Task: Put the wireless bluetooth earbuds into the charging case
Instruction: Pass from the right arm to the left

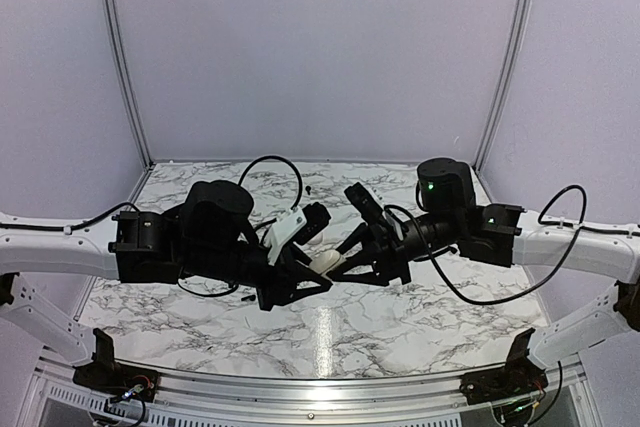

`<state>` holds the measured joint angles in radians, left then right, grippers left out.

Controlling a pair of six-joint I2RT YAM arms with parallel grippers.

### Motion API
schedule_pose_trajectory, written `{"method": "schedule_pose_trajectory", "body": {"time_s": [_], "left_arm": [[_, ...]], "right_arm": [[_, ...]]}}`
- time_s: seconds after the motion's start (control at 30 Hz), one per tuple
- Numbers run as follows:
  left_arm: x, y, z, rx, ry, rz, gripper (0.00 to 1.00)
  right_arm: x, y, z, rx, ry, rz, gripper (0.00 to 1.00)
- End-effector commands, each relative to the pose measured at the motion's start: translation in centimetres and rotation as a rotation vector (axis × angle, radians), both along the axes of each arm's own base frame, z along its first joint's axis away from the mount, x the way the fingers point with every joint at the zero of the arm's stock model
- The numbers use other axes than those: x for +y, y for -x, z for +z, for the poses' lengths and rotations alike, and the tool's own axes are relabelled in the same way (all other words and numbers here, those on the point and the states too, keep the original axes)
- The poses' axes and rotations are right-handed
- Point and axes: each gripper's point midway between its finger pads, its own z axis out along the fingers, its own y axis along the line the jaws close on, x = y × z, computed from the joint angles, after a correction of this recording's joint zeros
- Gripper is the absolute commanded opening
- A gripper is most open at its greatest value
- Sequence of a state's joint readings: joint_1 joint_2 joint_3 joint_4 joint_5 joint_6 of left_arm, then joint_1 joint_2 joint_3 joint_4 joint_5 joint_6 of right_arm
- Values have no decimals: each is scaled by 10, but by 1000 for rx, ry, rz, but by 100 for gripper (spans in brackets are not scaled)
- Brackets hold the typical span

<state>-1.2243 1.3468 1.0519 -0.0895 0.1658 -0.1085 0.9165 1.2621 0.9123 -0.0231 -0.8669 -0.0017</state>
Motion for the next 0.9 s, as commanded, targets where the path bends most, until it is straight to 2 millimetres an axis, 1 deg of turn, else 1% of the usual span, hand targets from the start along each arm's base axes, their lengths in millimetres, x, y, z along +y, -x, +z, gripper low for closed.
{"method": "schedule_pose_trajectory", "body": {"time_s": [0.0,0.1,0.23,0.4,0.73,0.87], "left_arm": [[2,-8,16,-32,41,34,8],[2,-8,18,-36,50,33,8],[0,-6,21,-32,60,18,8],[-1,-1,26,-19,89,-6,8],[-2,1,29,-8,109,-16,8],[-2,2,28,-3,108,-18,8]], "right_arm": [[0,3,8,10,-12,-7,39],[-2,4,8,14,-15,-10,40],[-2,5,15,3,-43,-7,38],[-3,8,17,-2,-53,7,35],[-5,9,17,-11,-56,7,37],[-6,9,20,-18,-59,2,28]]}}
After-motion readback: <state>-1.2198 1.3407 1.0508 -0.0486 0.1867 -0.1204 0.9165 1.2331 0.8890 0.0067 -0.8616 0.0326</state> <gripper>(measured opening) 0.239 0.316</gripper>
